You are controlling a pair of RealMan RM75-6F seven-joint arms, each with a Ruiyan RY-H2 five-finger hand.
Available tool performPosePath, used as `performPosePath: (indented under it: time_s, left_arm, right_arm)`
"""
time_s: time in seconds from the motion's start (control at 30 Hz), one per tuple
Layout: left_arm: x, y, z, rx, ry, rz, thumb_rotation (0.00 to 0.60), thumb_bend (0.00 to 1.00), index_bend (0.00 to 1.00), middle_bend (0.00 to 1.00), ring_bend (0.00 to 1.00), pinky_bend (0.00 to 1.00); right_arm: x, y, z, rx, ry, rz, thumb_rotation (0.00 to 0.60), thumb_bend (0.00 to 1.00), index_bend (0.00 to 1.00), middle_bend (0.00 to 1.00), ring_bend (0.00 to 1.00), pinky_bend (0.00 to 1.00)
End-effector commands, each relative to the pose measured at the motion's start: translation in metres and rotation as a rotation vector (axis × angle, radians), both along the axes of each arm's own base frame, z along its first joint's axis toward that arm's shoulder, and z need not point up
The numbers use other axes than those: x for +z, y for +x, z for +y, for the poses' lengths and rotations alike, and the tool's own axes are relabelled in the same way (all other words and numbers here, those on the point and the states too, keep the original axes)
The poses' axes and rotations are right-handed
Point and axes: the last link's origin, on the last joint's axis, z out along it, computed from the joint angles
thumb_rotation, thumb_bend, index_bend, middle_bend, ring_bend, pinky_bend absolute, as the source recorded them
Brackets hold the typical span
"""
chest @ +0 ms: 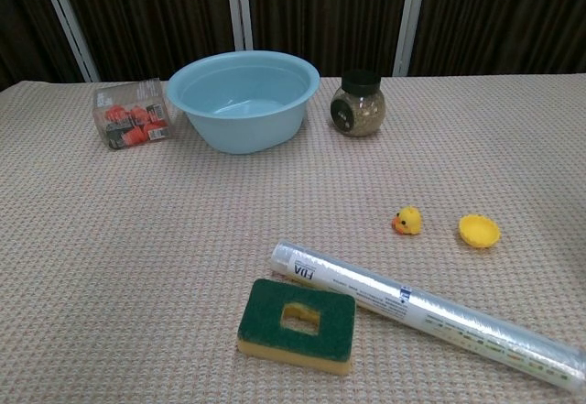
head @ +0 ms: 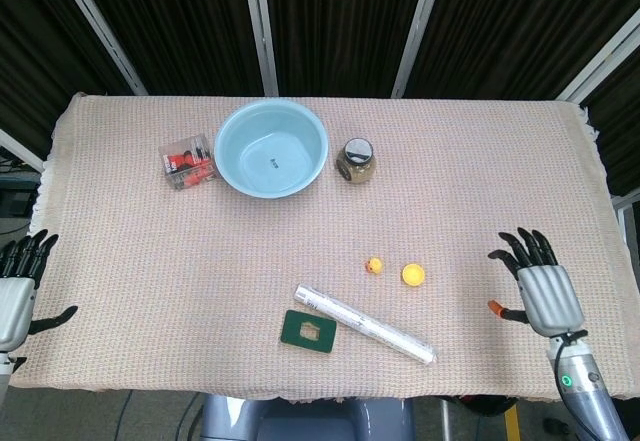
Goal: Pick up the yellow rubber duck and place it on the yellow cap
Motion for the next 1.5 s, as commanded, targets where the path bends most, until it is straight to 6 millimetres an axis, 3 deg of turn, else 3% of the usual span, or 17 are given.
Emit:
performPosePath:
  time_s: [0.03, 0.17, 0.4, 0.87, 1.5]
  left_arm:
    - [0.0, 0.0, 0.0, 0.0, 0.0, -0.006, 0.6, 0.07, 0.0, 0.0, 0.0, 0.0]
    - [0.001, 0.0, 0.0, -0.003, -0.001, -0.015, 0.6, 0.07, 0.0, 0.0, 0.0, 0.0]
    - [0.001, -0.001, 0.002, 0.012, -0.016, -0.041, 0.6, 0.07, 0.0, 0.0, 0.0, 0.0]
    - [-0.001, -0.003, 0.006, 0.039, -0.034, -0.075, 0.6, 0.07, 0.0, 0.0, 0.0, 0.0]
    - [-0.002, -0.003, 0.01, 0.052, -0.048, -0.102, 0.6, 0.08, 0.0, 0.0, 0.0, 0.0]
  right_arm:
    - [-0.021, 0.027, -0.031, 0.006, 0.044, 0.0, 0.6, 0.05, 0.35, 0.13, 0.0, 0.01]
    - [-0.041, 0.048, -0.052, -0.001, 0.072, -0.007, 0.6, 0.07, 0.39, 0.13, 0.0, 0.01]
    - [-0.078, 0.072, -0.07, -0.037, 0.139, -0.016, 0.6, 0.07, 0.41, 0.13, 0.0, 0.01]
    - [-0.143, 0.096, -0.086, -0.061, 0.218, 0.021, 0.6, 0.09, 0.47, 0.14, 0.0, 0.01]
    - [-0.18, 0.1, -0.093, -0.095, 0.256, 0.047, 0.6, 0.16, 0.44, 0.13, 0.0, 0.01]
